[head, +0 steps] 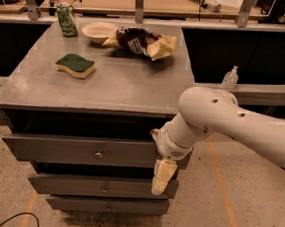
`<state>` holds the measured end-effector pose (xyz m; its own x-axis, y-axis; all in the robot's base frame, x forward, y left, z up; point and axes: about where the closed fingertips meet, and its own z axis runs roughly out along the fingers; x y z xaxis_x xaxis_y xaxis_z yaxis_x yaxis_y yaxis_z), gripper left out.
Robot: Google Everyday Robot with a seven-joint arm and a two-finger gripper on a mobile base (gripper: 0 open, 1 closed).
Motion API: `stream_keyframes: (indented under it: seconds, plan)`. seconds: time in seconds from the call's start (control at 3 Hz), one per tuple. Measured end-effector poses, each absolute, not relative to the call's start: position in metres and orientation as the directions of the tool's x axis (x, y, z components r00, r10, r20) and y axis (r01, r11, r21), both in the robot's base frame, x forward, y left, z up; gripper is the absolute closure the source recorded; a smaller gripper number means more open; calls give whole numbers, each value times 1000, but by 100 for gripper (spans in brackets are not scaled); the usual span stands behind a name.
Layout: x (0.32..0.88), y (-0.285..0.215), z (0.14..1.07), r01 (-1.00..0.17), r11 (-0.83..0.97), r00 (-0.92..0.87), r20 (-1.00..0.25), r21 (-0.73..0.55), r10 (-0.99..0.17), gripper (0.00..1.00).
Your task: Open top drawer
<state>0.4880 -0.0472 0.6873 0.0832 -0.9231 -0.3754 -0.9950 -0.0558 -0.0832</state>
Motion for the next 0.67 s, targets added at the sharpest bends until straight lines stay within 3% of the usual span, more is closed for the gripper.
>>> stream_keyframes:
  seconds: [0.67]
  plan:
    - [496, -47, 669, -995, -71, 93, -346, -74, -933, 41]
